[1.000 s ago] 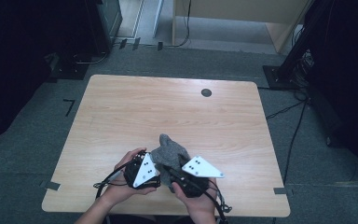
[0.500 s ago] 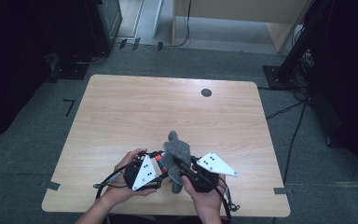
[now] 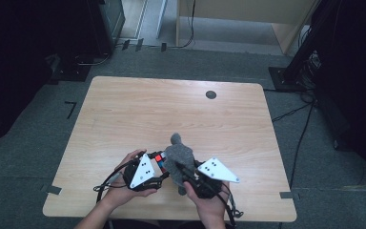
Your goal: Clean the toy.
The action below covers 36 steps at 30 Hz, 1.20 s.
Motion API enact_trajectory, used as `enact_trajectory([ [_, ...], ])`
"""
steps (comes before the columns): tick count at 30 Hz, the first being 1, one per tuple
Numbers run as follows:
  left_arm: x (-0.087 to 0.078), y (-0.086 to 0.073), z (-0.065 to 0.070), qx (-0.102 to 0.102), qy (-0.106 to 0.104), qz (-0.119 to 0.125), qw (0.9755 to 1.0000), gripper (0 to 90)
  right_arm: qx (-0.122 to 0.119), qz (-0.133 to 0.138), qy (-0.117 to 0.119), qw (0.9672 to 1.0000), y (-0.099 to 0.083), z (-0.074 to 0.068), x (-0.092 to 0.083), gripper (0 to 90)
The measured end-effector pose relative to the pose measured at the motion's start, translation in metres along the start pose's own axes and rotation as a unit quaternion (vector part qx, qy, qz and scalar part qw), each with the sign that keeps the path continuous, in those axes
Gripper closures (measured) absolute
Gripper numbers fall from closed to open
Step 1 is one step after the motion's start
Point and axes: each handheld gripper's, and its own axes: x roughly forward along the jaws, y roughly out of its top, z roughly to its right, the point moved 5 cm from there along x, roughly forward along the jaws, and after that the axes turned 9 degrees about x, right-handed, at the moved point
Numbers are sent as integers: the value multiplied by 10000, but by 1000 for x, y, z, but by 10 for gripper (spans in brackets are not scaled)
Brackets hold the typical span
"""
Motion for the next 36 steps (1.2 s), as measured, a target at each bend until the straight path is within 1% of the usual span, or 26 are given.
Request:
enact_trajectory([
  [1,0,0,0,0,0,0,10000,344,-188,-16,44,9998,-2,-7,2,671],
  [2,1,0,1,22,-17,5,10000,344,-294,-49,60,9995,-5,-12,3,669],
  [3,-1,2,3,42,-33,64,10000,344,-379,-65,60,9992,-6,-15,4,670],
  [5,-2,3,3,62,-28,75,9999,345,-407,-5,69,9991,-6,-12,4,682],
  [6,-4,5,2,53,-34,164,9998,345,-338,58,21,9994,-3,-8,2,688],
  [7,-5,5,1,28,-41,224,9997,345,-260,125,-84,9995,1,-1,0,692],
  [9,-7,5,-2,-41,-35,258,9997,345,2,203,-233,9995,6,14,-4,698],
  [10,-7,5,-2,-41,-35,258,9997,344,2,203,-233,9995,6,14,-4,698],
  [11,-8,5,-3,-58,-24,270,9996,345,218,178,-269,9992,6,23,-5,698],
  [12,-8,4,-4,-82,-30,271,9996,345,218,178,-269,9992,6,23,-5,698],
  [13,-7,4,-3,-75,-37,251,9996,344,142,100,-237,9996,2,19,-3,701],
  [14,-7,4,-3,-75,-37,251,9996,344,142,100,-237,9996,2,19,-3,701],
  [15,-6,3,-2,-41,-13,201,9998,344,47,103,-282,9995,0,14,-1,710],
  [16,-4,2,-2,-63,-32,177,9998,344,-81,153,-383,9991,-2,10,-1,702],
  [17,-3,1,0,-52,-55,149,9999,344,-278,73,-199,9994,-5,-1,2,685],
  [19,-2,1,1,-41,-42,113,9999,344,-635,110,-431,9970,-9,-9,4,683],
  [23,-3,1,0,-57,-25,115,9999,344,-673,158,-439,9966,-9,-11,3,694],
  [25,-2,1,0,-67,-12,82,9999,344,-775,177,-462,9958,-10,-13,3,697],
  [28,0,1,2,-31,9,28,10000,344,-926,140,-372,9949,-12,-20,4,701],
  [29,0,1,2,-31,9,28,10000,344,-926,140,-372,9949,-12,-20,4,701],
  [31,2,3,6,89,105,-25,9999,344,-986,-11,-307,9947,-19,-28,9,701],
  [32,3,5,9,178,162,-64,9997,344,-986,-11,-307,9947,-19,-28,9,701],
  [33,7,6,16,325,187,-122,9992,345,-869,-69,-223,9959,-22,-28,11,704],
  [34,8,6,18,380,189,-145,9990,345,-812,-82,-182,9965,-22,-27,12,704],
  [35,8,6,18,380,189,-145,9990,344,-812,-82,-182,9965,-22,-27,12,704],
  [36,8,7,20,425,202,-160,9988,344,-738,-125,-126,9971,-23,-26,12,706],
])
